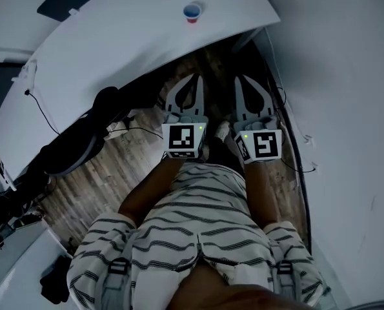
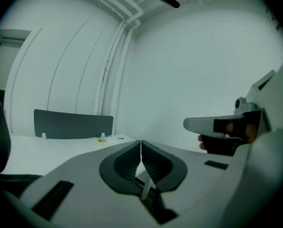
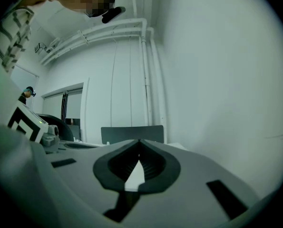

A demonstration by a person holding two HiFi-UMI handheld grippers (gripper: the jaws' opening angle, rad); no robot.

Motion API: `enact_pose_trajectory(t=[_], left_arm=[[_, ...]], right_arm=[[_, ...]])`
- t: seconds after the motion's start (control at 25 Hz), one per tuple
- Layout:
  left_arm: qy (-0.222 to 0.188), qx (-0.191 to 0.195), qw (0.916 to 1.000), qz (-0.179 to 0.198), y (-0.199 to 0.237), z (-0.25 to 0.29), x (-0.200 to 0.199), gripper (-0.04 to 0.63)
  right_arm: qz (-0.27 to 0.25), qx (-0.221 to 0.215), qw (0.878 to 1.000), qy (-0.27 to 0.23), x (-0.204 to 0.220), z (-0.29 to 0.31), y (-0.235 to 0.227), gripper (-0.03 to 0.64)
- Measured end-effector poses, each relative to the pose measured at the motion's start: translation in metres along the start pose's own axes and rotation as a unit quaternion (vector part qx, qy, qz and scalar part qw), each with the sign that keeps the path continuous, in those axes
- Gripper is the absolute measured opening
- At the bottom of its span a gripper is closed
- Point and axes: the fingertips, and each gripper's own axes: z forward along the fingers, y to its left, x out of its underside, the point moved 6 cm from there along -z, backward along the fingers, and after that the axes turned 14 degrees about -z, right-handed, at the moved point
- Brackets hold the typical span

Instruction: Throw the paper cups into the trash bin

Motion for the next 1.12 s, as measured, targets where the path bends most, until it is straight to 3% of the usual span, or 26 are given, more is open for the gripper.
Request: enact_pose_trajectory(t=[0.28,0.52,0.76,1.12], left_arm=[[0.001,-0.036,0.9993,0.001,0.019,0.049,0.014,0.026],[-0.002,-0.036,0.9993,-0.004,0.033,0.092,0.034,0.026],[0.006,-0.066,0.9977,-0.011,0.050,0.126,0.056,0.029],[0.016,-0.103,0.9938,-0.038,0.086,0.169,0.076,0.134]], right_arm=[[0.006,-0.019,1.000,0.020,0.028,0.012,-0.014,0.009],[0.012,-0.026,0.999,0.030,0.049,0.019,-0.028,0.009],[0.019,-0.029,0.999,0.038,0.067,0.022,-0.038,0.009],[0.030,-0.038,0.997,0.052,0.089,0.024,-0.042,0.009]])
